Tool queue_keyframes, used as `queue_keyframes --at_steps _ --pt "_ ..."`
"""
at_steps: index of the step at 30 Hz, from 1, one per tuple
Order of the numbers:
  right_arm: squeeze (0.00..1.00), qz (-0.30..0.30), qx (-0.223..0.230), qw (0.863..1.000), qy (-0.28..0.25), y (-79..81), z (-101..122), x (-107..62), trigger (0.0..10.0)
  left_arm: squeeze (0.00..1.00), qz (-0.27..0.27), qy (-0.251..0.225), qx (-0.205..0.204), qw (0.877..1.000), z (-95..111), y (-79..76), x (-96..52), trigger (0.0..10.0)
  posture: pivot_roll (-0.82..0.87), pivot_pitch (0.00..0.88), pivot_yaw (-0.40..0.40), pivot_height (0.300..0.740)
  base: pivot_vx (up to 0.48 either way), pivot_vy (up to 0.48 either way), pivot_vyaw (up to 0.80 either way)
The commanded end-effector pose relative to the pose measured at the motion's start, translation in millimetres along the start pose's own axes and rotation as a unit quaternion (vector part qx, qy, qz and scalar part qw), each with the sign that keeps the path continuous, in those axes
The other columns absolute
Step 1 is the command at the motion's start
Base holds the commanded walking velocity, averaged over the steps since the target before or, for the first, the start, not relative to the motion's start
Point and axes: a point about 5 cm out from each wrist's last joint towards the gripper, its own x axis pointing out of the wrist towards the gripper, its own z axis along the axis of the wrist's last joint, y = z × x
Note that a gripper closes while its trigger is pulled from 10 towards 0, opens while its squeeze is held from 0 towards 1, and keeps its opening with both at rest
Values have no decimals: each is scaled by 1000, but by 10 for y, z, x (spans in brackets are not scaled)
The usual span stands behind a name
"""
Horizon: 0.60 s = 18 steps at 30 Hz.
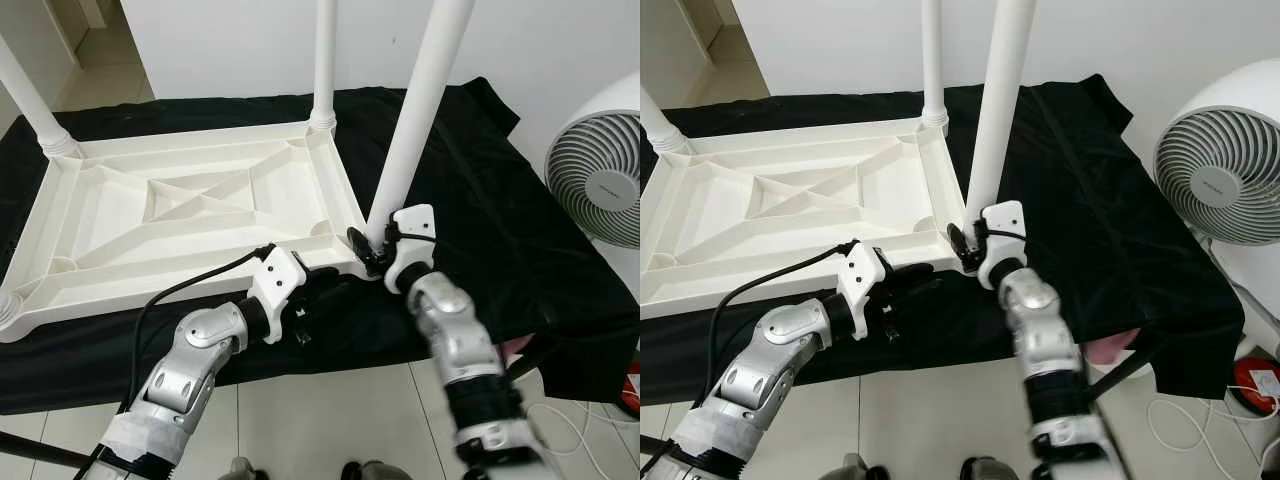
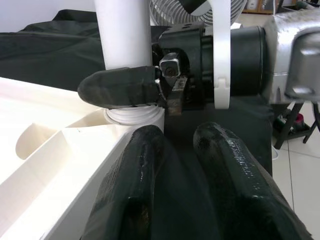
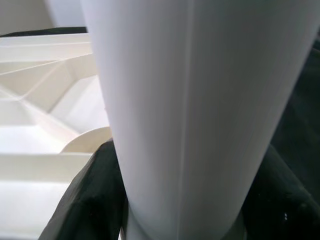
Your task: Building children table
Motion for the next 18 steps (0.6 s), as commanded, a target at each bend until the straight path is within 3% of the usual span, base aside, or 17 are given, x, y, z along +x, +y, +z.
queue_keyframes --at_steps 1,3,8,9,15,16,17,18 --pt "0 -66 12 998 8 -50 -3 -38 10000 0 -4 9 -2 1000 -27 -11 -3 10000 -126 100 21 740 0 0 0" --pt "0 -60 9 998 22 32 -27 -51 10000 0 -3 10 -2 1000 -29 -6 -11 10000 -127 102 21 740 0 0 0" --pt "0 -44 4 999 10 30 18 -65 10000 0 0 12 -2 1000 -34 8 -33 10000 -127 102 21 740 0 0 0" --pt "1000 -37 4 999 -2 4 57 -69 10000 0 0 13 -1 1000 -32 14 -36 10000 -131 111 21 740 0 0 0" --pt "1000 -3 7 999 -32 -60 153 -81 10000 0 1 13 0 1000 -25 26 -39 10000 -132 113 21 740 0 0 0" --pt "1000 34 0 999 -38 -121 175 -95 10000 0 1 12 0 1000 -24 28 -38 10000 -132 111 21 740 0 0 0" --pt "1000 34 0 999 -38 -121 175 -95 10000 0 1 12 0 1000 -24 28 -38 10000 -132 111 21 740 0 0 0" --pt "1000 85 -5 996 -31 -196 169 -112 10000 0 1 12 0 1000 -24 29 -38 10000 -135 109 22 740 0 0 0"
